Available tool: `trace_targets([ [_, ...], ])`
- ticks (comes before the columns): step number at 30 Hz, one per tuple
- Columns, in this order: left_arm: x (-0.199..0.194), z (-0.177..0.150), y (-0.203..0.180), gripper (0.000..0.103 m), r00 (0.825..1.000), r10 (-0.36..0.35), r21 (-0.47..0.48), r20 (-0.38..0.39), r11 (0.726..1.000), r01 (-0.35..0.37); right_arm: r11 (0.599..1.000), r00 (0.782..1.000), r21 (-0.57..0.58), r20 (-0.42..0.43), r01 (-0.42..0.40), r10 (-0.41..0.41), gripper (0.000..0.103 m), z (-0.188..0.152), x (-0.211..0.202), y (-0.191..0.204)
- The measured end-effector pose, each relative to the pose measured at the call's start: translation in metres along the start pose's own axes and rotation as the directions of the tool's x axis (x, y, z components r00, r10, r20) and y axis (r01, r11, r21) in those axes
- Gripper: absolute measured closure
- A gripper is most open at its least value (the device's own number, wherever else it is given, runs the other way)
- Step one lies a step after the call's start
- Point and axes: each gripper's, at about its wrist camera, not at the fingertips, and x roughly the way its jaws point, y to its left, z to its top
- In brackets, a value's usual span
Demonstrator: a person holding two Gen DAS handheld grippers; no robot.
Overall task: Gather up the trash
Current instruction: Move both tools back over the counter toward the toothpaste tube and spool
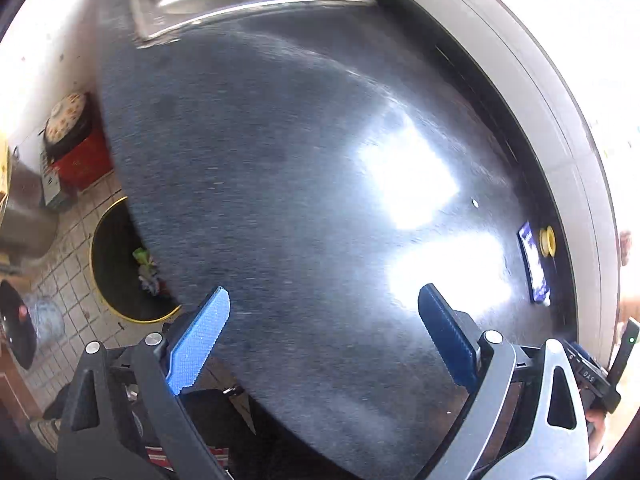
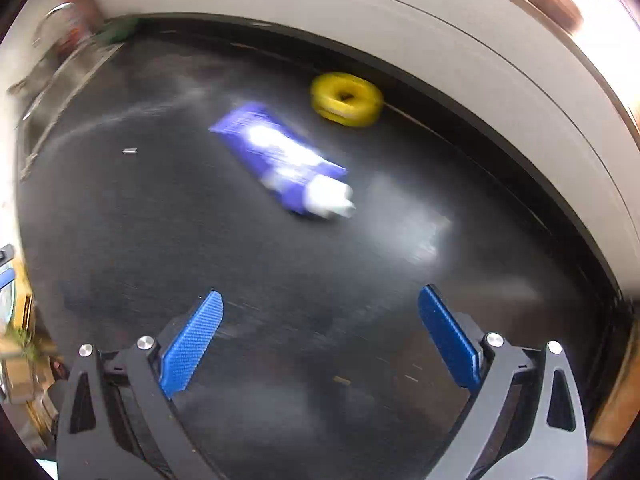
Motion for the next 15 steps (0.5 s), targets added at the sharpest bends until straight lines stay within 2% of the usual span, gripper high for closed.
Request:
trace_targets([
  [3,0.02,0.001,-0.057,0.011,0.999,-0.004,0.122,-0.052,0.993,0.01,0.971,0.994,0.215,-0.052,0.103,-0.094,0.008,-0.065,0.002,-0.11],
  [6,0.037,-0.006,-0.115,0.011,0.995,-0.006,0.253,-0.102,0.967,0.032,0.914,0.986,0.374,-0.104,0.161,-0.13,0.008,-0.129,0.002,-0.177],
  [8,0.05,-0.015,-0.15,0.011,0.99,-0.013,0.333,-0.139,0.941,0.059,0.88,0.983,0.441,-0.132,0.175,-0.13,0.008,-0.161,0.004,-0.198],
  [11,0.07,-0.021,-0.199,0.011,0.977,-0.034,0.388,-0.21,0.914,0.115,0.829,0.981,0.528,-0.154,0.185,-0.12,0.008,-0.202,0.008,-0.215],
  [15,0.096,-0.035,-0.25,0.011,0.957,-0.028,0.445,-0.289,0.881,0.161,0.788,0.987,0.597,-0.14,0.15,-0.082,0.008,-0.223,0.015,-0.212],
])
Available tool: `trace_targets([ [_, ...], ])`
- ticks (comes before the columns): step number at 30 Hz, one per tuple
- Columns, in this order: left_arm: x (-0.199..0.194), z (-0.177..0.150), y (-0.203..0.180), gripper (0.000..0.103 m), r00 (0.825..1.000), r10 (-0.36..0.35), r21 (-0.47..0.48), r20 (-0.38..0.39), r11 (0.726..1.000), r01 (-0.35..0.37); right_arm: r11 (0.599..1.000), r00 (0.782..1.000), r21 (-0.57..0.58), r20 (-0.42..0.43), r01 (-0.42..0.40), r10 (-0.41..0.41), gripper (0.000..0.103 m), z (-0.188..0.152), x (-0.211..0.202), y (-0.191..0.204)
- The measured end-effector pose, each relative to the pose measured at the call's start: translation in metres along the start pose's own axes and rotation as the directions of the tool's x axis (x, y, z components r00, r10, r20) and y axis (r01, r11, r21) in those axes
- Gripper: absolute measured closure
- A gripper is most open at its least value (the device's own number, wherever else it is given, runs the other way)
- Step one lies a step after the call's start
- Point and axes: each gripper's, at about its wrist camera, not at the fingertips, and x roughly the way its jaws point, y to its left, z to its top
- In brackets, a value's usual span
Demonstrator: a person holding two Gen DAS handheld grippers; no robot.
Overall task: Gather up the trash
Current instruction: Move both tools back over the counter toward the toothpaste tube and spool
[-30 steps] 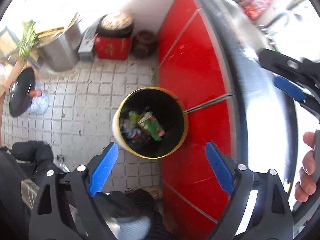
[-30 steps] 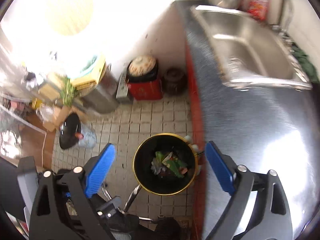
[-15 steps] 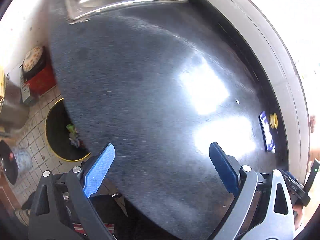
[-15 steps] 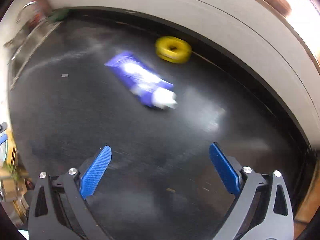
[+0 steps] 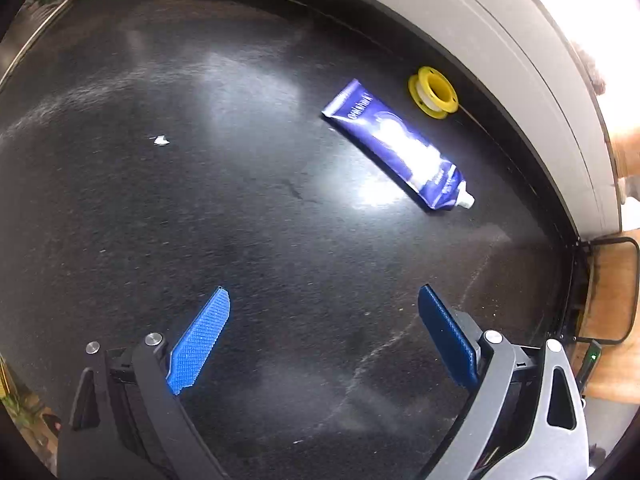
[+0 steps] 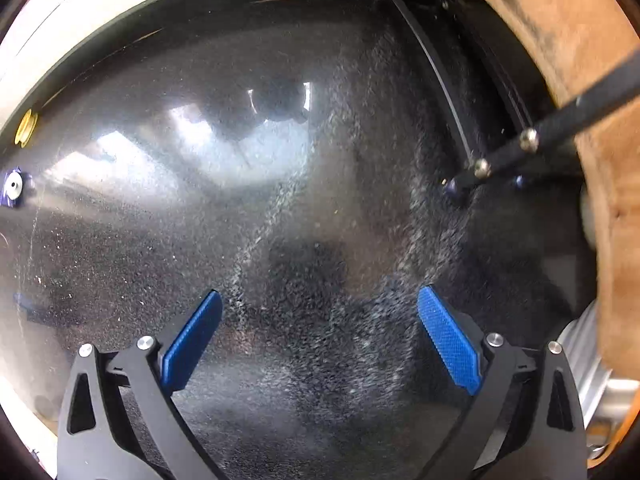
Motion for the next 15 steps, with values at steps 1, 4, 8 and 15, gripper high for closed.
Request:
trace_targets([
  [1,0.007,0.004,-0.008,0.011,1.0,-0.005,0.004,-0.015,1.0,0.005,1.0,1.0,0.007,-0.004,-0.012,0.012,0.008,-0.003,0.002,-0.001],
  [4,0.025,0.019,-0.033,0.011,0.999,-0.002,0.007,-0.048,1.0,0.003,0.999,0.999,0.001,-0.007,-0.036,0.036,0.008,0.001,0.005,0.017],
  [8,0.043,0.042,-0.063,0.011,0.999,0.023,0.007,-0.049,1.0,-0.023,0.997,0.999,-0.068,0.019,-0.04,0.041,0.008,0.013,0.0,0.046],
  [15,0.061,0.062,-0.089,0.011,0.999,0.008,-0.067,-0.047,0.998,-0.011,0.995,0.999,-0.093,0.039,-0.033,0.037,0.008,0.058,0.002,0.066],
])
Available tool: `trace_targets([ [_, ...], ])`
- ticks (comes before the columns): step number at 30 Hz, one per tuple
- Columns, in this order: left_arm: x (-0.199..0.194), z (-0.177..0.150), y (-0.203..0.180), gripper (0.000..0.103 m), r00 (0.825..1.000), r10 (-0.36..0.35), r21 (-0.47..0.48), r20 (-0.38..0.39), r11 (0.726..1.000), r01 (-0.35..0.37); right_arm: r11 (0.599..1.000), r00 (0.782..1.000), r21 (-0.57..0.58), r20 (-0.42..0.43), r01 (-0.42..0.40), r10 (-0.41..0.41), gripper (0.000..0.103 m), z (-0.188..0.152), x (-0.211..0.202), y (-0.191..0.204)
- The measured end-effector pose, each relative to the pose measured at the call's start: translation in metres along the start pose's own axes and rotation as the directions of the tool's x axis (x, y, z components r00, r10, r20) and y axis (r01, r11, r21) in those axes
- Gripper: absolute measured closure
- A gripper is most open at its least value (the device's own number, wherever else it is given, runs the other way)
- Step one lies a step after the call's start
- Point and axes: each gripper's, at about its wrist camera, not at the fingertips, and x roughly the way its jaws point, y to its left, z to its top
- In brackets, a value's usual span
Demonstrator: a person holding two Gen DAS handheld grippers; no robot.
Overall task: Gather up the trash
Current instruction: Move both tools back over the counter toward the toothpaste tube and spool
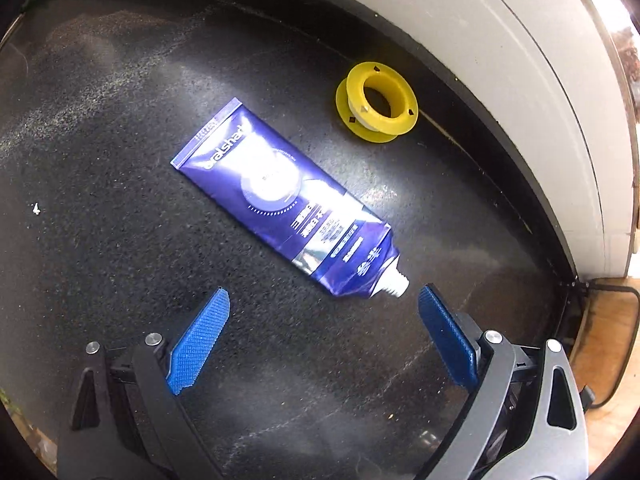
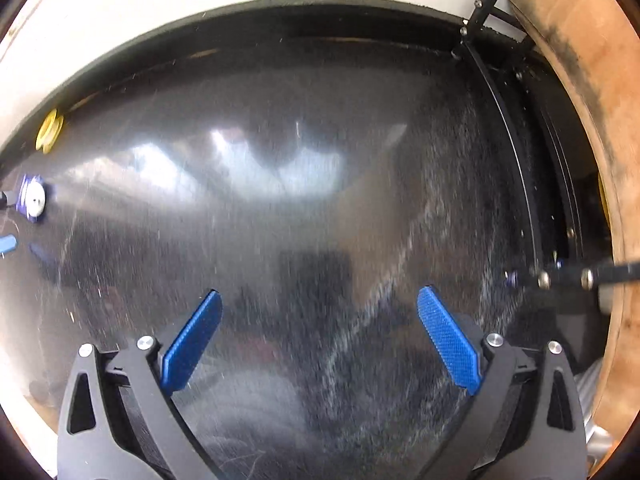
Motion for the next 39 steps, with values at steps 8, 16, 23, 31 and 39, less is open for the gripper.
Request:
trace_targets([
  [8,0.018,0.022,-0.019,0.009,0.999,0.031,-0.043,0.012,0.999,-0.031,0.999,1.0,-0.029,-0.016,-0.026,0.025,0.008,0.039,0.012,0.024],
  [16,0.029,0.021,-0.036,0.007,0.989,0.122,0.102,0.085,0.986,-0.13,0.994,0.996,-0.071,-0.041,-0.08,0.077,0.008,0.066,0.032,0.051],
  [23,0.023,0.019,-0.017,0.007,0.98,0.187,-0.011,0.062,0.982,-0.186,0.99,0.993,-0.091,-0.061,-0.107,0.102,0.007,0.064,0.061,0.073],
  [31,0.035,-0.007,-0.041,0.006,0.944,0.312,0.092,0.105,0.942,-0.322,0.989,0.994,-0.098,-0.031,-0.106,0.104,0.007,0.053,0.065,0.079],
  [39,0.021,-0.007,-0.005,0.007,0.944,0.299,0.168,0.139,0.932,-0.321,0.993,0.999,-0.108,-0.031,-0.046,0.043,0.005,0.045,0.07,0.085],
])
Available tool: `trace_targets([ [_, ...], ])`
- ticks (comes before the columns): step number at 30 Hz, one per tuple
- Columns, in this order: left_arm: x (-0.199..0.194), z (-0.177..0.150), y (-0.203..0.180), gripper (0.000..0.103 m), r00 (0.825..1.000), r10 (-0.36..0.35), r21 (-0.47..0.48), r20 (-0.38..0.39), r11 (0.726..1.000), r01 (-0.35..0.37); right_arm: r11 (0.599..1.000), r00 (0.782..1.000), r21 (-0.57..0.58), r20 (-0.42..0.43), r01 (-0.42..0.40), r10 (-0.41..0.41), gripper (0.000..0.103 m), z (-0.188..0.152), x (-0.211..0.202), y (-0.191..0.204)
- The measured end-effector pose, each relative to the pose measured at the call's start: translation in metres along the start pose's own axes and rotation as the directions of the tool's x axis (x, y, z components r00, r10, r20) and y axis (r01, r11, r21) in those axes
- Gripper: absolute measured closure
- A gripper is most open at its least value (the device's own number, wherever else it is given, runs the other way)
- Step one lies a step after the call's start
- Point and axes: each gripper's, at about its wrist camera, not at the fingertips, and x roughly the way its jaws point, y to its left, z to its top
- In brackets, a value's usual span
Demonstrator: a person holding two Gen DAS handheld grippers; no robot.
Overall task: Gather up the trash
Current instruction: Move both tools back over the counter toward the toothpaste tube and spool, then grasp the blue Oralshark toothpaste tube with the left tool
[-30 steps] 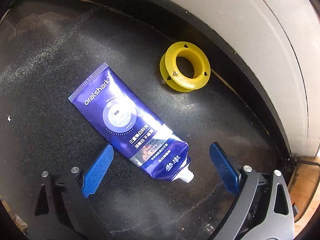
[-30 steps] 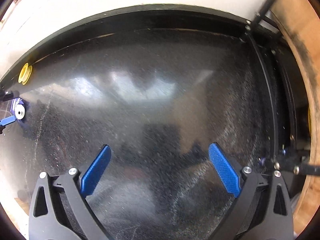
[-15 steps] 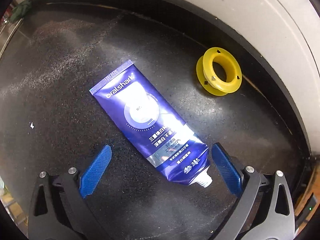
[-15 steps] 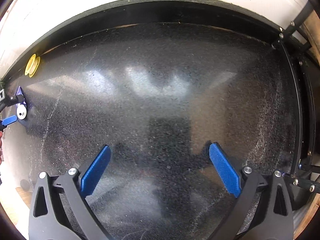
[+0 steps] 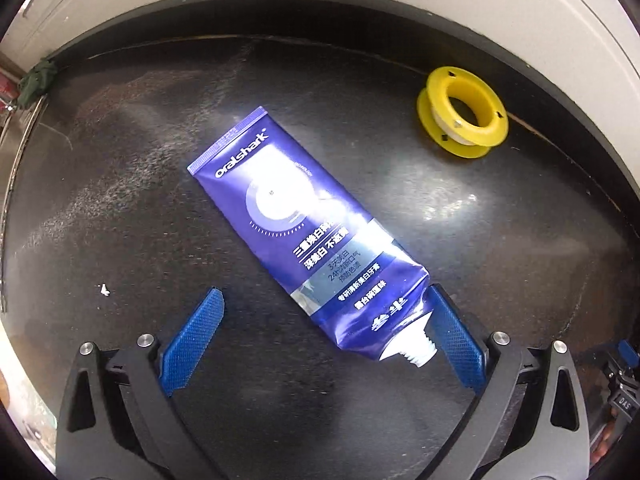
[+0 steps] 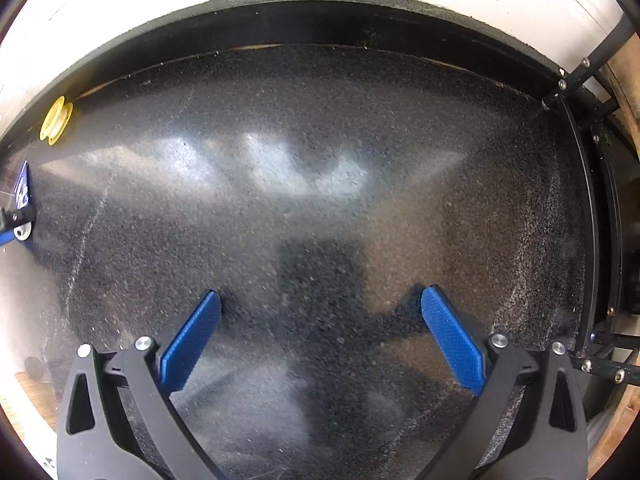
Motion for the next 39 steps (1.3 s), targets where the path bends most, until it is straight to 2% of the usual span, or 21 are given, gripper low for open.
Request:
trace_targets([
  [6,-0.008,-0.004,0.046,0.034,0.999,0.011,-0.064,0.034,0.998,-0.008,1.0,1.0,0.003,-0.002,0.001,-0.001,0.005,0.009,0.002,0.017],
  [7,-0.009,-0.003,0.052,0.042,0.999,0.01,-0.075,0.035,0.997,-0.008,1.0,1.0,-0.002,-0.003,0.0,0.0,0.005,0.01,0.004,0.021],
  [8,-0.011,-0.002,0.059,0.05,1.0,0.003,-0.088,0.031,0.996,0.0,1.0,1.0,-0.01,-0.005,-0.001,0.001,0.005,0.01,0.005,0.026],
  [9,-0.012,-0.002,0.065,0.052,1.0,-0.021,-0.107,0.021,0.994,0.023,1.0,1.0,-0.017,-0.007,-0.002,0.002,0.005,0.012,0.003,0.031],
  [10,-0.013,-0.001,0.071,0.052,0.999,-0.052,-0.126,0.01,0.991,0.053,1.0,1.0,-0.026,-0.008,-0.004,0.003,0.005,0.013,0.003,0.036],
  [12,-0.012,-0.001,0.084,0.046,0.991,-0.129,-0.18,-0.025,0.976,0.122,0.999,1.0,-0.039,-0.006,-0.006,0.006,0.005,0.013,0.004,0.045],
  [14,-0.01,0.001,0.098,0.019,0.989,-0.14,-0.272,-0.036,0.954,0.125,0.999,1.0,-0.042,0.003,-0.007,0.007,0.005,0.014,0.005,0.05],
  [15,-0.011,0.002,0.104,0.018,0.992,-0.121,-0.315,-0.029,0.943,0.106,0.999,1.0,-0.042,0.007,-0.007,0.008,0.005,0.014,0.005,0.051],
  [17,-0.009,0.009,0.11,0.018,0.991,-0.13,-0.326,-0.032,0.939,0.112,0.999,1.0,-0.038,0.011,-0.007,0.007,0.005,0.015,0.005,0.054],
  [20,0.002,0.035,0.092,0.016,0.997,-0.061,-0.235,-0.051,0.971,0.047,1.0,1.0,-0.029,0.01,-0.005,0.006,0.005,0.017,0.005,0.056],
  [22,0.005,0.04,0.084,0.016,0.999,0.028,-0.185,-0.015,0.982,-0.03,0.999,1.0,-0.032,0.007,-0.006,0.006,0.005,0.019,0.004,0.056],
  [24,0.003,0.044,0.079,0.022,1.0,0.027,-0.156,0.009,0.987,-0.026,1.0,1.0,-0.028,0.002,-0.006,0.006,0.005,0.023,0.004,0.056],
  [25,0.0,0.047,0.076,0.042,0.999,0.025,-0.123,0.025,0.992,-0.022,1.0,1.0,-0.019,-0.006,-0.005,0.005,0.005,0.027,0.003,0.057],
  [26,-0.004,0.05,0.072,0.05,0.999,0.003,-0.078,0.032,0.997,-0.001,1.0,1.0,-0.005,-0.011,-0.011,0.011,0.005,0.032,0.003,0.058],
  [30,-0.006,0.057,0.075,0.051,1.0,-0.008,-0.034,0.029,0.999,0.009,0.993,0.993,0.01,-0.002,-0.116,0.116,0.006,0.06,-0.002,0.082],
  [32,-0.006,0.055,0.093,0.051,0.999,-0.003,-0.056,0.042,0.998,0.006,0.991,0.991,0.013,0.026,-0.132,0.131,0.006,0.071,-0.008,0.098],
  [34,-0.011,0.037,0.113,0.051,0.999,0.003,-0.081,0.05,0.997,0.001,0.989,0.989,0.021,0.04,-0.146,0.145,0.006,0.08,-0.01,0.113],
  [39,-0.018,0.023,0.179,0.051,0.999,0.027,-0.188,0.042,0.982,-0.019,0.991,0.99,0.008,0.023,-0.136,0.136,0.006,0.096,-0.005,0.148],
])
